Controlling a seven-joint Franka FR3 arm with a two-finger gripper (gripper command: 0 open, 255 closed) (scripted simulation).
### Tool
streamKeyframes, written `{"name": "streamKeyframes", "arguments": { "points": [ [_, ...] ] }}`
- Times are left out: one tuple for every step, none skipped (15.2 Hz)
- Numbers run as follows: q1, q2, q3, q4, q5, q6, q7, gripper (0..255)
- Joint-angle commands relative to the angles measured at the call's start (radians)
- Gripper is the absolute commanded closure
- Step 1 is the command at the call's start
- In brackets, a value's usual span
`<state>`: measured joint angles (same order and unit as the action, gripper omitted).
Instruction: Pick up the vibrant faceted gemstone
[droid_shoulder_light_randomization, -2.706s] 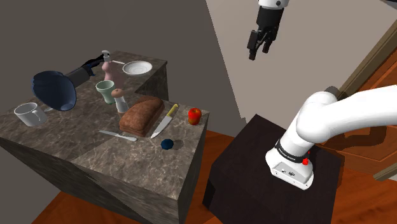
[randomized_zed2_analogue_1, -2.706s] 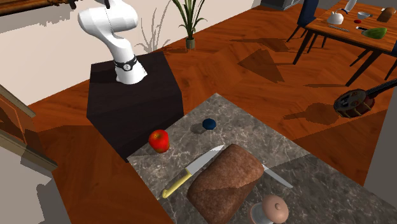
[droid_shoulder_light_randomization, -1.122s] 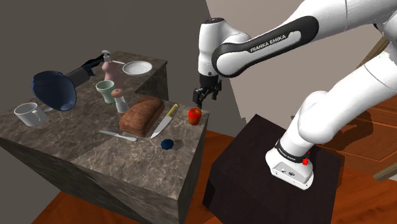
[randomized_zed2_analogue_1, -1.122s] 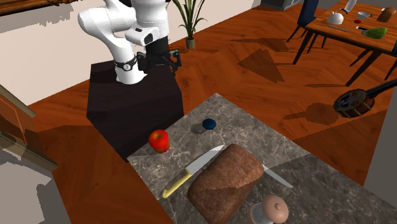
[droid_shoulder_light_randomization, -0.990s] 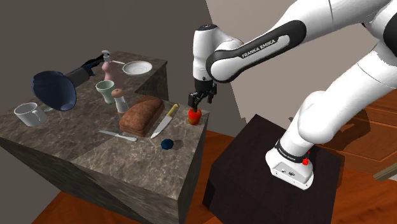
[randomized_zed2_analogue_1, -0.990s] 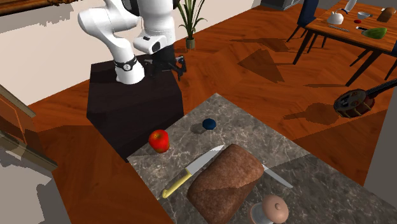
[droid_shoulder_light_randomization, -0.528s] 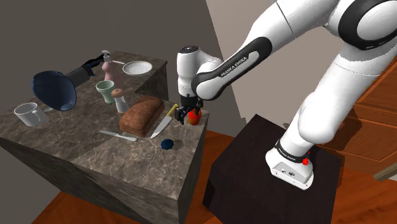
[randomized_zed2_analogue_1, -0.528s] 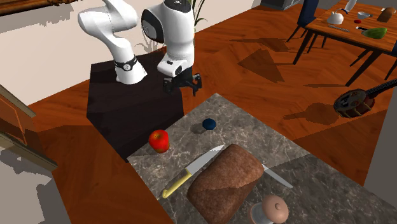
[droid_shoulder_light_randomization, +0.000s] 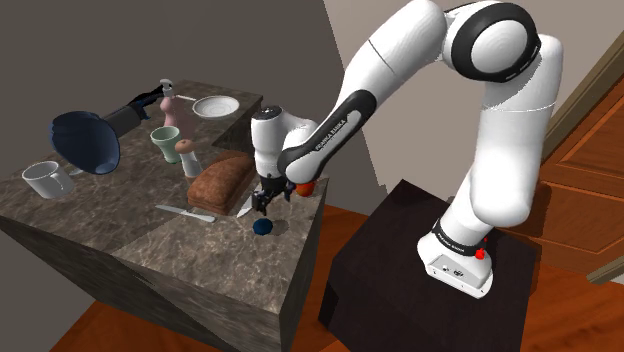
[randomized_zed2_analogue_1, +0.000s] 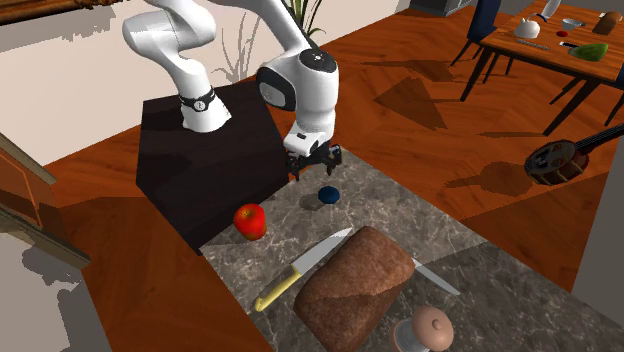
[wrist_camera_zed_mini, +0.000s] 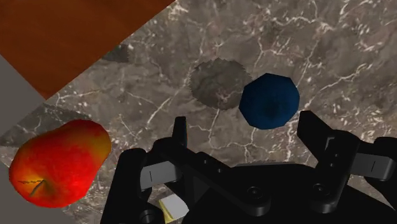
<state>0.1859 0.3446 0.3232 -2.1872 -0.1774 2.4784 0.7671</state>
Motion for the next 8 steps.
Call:
{"name": "streamKeyframes", "arguments": {
  "points": [
    [0.028, 0.082, -0.014, 0.068, -0.032, 0.011, 0.034, 0],
    [0.042, 0.121, -0.022, 0.100, -0.045, 0.017, 0.048, 0],
    [0.056, 0.159, -0.029, 0.133, -0.057, 0.022, 0.060, 0],
    [0.071, 0.198, -0.037, 0.168, -0.067, 0.026, 0.072, 0],
    [0.081, 0.225, -0.042, 0.193, -0.073, 0.028, 0.079, 0],
    [0.084, 0.236, -0.046, 0.196, -0.077, 0.037, 0.081, 0],
    [0.087, 0.248, -0.050, 0.198, -0.082, 0.045, 0.084, 0],
    [0.090, 0.259, -0.054, 0.201, -0.086, 0.054, 0.087, 0]
  ]
}}
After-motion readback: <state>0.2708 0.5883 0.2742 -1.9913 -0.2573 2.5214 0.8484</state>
